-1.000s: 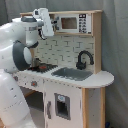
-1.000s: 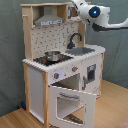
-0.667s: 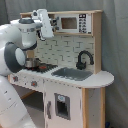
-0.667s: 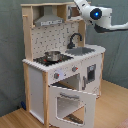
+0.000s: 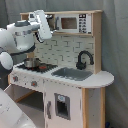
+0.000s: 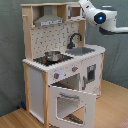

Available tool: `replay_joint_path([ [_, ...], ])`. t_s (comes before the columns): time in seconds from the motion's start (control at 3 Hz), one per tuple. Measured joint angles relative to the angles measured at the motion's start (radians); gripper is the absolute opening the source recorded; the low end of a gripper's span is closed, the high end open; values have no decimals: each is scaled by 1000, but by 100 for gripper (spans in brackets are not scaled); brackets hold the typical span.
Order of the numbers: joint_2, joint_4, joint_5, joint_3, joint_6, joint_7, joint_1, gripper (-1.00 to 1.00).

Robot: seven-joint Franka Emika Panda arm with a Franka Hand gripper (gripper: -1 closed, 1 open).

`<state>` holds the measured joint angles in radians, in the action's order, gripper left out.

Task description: Play with the kitchen

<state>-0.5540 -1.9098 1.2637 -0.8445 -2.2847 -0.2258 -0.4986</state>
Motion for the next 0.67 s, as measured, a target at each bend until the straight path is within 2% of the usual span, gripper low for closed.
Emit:
replay_joint_path([
  [0.33,-57,-28,24,11,-47,-57,0,100],
  [0.67,-57,-67,62,12,-72,-141,-7,100],
])
